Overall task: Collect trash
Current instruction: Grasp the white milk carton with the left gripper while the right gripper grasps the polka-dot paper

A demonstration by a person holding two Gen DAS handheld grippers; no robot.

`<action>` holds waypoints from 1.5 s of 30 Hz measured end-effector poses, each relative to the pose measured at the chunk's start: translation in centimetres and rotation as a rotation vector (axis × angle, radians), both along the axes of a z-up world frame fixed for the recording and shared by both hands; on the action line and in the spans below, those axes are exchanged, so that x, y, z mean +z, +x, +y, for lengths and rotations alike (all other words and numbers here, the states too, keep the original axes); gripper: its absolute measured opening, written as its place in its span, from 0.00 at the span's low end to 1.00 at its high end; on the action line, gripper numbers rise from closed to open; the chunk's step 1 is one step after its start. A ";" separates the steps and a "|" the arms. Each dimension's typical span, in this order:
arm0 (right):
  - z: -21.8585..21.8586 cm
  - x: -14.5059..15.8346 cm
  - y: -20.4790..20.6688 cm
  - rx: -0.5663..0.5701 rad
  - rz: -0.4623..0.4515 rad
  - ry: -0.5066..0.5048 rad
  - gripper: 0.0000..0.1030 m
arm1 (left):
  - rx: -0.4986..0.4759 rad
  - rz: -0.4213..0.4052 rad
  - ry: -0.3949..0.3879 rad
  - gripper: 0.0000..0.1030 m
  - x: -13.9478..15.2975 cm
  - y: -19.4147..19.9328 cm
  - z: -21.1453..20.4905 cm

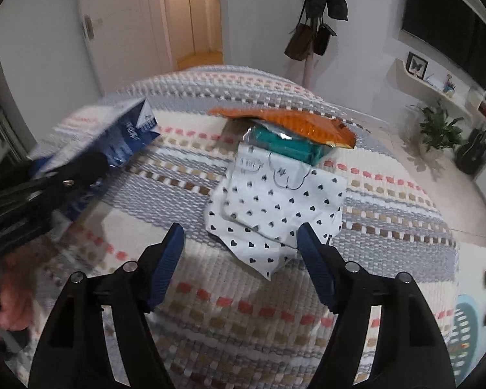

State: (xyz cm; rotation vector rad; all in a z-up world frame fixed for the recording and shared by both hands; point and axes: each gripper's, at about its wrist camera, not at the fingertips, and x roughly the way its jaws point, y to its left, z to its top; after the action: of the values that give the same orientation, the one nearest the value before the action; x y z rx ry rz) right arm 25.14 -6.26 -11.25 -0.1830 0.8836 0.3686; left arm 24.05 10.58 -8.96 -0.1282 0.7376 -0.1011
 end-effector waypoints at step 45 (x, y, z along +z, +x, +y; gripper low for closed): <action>-7.2 6.1 -4.5 -0.059 0.081 0.414 0.05 | -0.088 -0.037 0.008 0.49 0.1 -1.1 -3.0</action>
State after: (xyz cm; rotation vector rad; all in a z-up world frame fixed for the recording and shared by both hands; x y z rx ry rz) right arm 20.62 -13.42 -5.13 0.2407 0.8714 0.4981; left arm 22.91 7.57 -8.83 -0.0863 0.7067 -0.1841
